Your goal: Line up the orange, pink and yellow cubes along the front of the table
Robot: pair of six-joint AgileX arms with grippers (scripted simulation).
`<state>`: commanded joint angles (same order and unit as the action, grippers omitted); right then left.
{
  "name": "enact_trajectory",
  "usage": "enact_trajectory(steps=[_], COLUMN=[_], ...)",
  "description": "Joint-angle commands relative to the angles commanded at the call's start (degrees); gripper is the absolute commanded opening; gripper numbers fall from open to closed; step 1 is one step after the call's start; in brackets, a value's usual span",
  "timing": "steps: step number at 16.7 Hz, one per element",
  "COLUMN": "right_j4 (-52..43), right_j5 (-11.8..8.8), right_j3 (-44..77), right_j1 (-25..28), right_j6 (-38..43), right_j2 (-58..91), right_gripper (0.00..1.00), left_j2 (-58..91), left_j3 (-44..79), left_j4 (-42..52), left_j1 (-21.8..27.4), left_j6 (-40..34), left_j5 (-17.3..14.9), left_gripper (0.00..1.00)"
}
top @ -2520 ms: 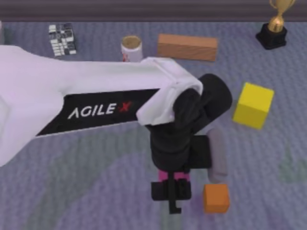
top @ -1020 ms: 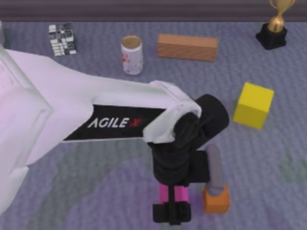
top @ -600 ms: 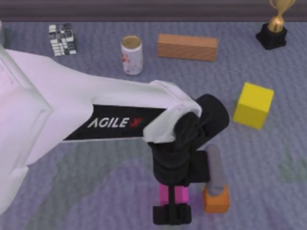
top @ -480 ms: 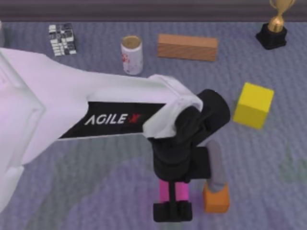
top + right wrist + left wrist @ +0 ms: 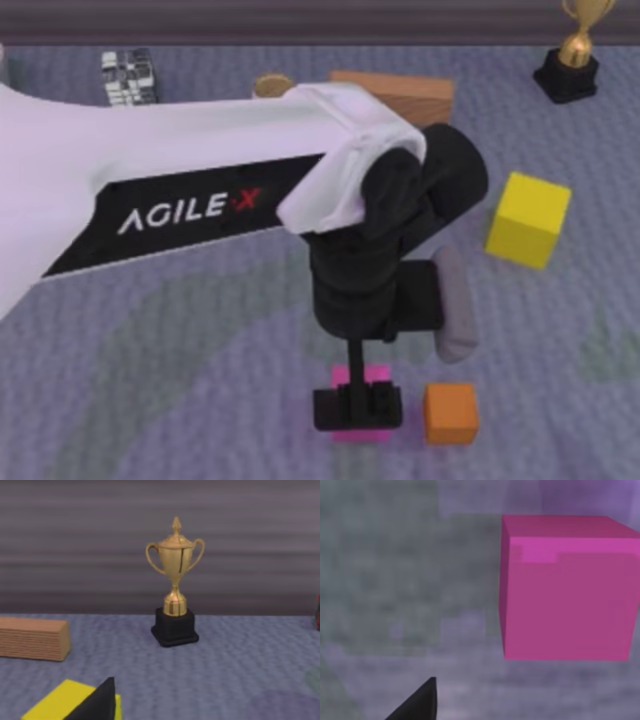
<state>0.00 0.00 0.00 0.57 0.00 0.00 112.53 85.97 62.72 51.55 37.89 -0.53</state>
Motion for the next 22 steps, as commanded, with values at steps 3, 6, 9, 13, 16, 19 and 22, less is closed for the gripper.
enact_trajectory(steps=[3,6,9,13,16,19,22], right_j4=[-0.01,-2.41,-8.16,-20.0,-30.89,-42.26,-52.99], right_j5=[0.0,-0.23,-0.4,-0.25,0.07,0.41,0.65], right_j3=[0.01,3.5,12.39,31.14,47.32,63.51,79.31], right_j1=[0.0,0.71,2.01,4.19,6.05,8.0,9.93], right_j6=[-0.01,-1.76,-5.88,-14.13,-21.51,-29.08,-36.23], right_j2=[0.01,3.54,12.49,32.68,52.55,73.76,94.07], right_gripper=[1.0,1.0,1.0,1.0,1.0,1.0,1.0], left_j2=[0.21,-2.82,-10.55,-28.29,-45.2,-63.56,-80.11], left_j3=[-0.13,-2.89,-9.5,-23.57,-36.82,-51.09,-63.72], left_j4=[-0.14,-1.97,-6.32,-15.38,-23.73,-32.84,-41.37], left_j1=[0.33,-1.42,-5.75,-14.76,-22.77,-31.05,-38.25], left_j6=[0.0,-0.98,-3.64,-9.52,-14.98,-20.8,-26.02], left_j5=[0.0,0.23,0.67,1.26,1.52,1.61,1.53], left_gripper=[1.0,1.0,1.0,1.0,1.0,1.0,1.0])
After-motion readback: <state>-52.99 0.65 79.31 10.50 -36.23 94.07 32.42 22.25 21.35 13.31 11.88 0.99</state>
